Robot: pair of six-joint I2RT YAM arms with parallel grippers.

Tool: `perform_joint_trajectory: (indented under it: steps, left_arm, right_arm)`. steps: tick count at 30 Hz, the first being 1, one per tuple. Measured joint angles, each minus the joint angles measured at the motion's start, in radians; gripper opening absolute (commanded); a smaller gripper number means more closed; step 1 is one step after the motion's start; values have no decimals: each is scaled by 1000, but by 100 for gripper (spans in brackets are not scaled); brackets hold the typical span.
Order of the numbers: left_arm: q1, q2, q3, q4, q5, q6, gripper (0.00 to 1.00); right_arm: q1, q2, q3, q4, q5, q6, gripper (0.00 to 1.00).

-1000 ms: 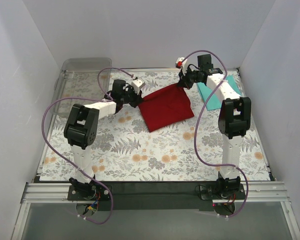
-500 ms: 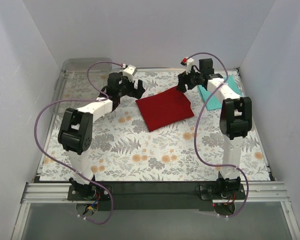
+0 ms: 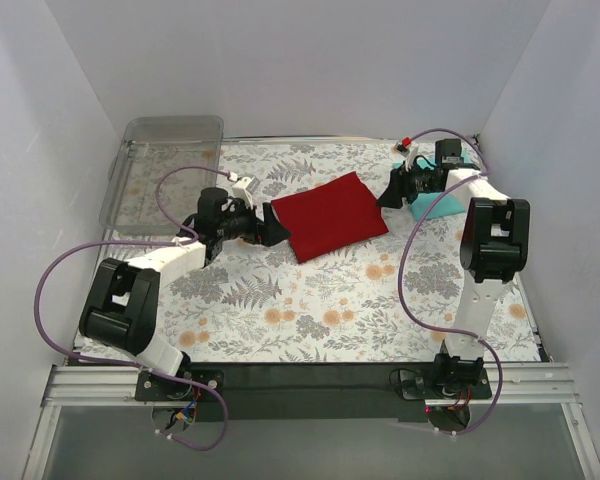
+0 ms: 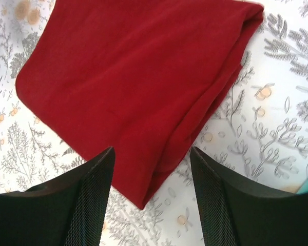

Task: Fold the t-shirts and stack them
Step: Fold the tshirt

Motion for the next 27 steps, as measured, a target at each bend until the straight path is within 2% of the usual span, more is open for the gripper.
perform_joint_trajectory:
  steps: [5, 9, 19, 25, 27]
  left_arm:
    - [0, 0, -64, -3, 63, -45, 75]
    - [0, -2, -85, 8, 88, -69, 75]
    - [0, -64, -134, 14, 98, -87, 75]
    - [0, -79, -136, 13, 98, -87, 75]
    - [0, -79, -138, 13, 98, -87, 75]
  right_arm:
    - [-11, 135, 153, -71, -87, -63, 58]
    - [-16, 216, 201, -106, -122, -79, 58]
    - [-20, 203, 120, -188, -150, -158, 54]
    - [-16, 159, 57, -249, -162, -220, 45]
    - [-13, 137, 32, -261, -165, -246, 40]
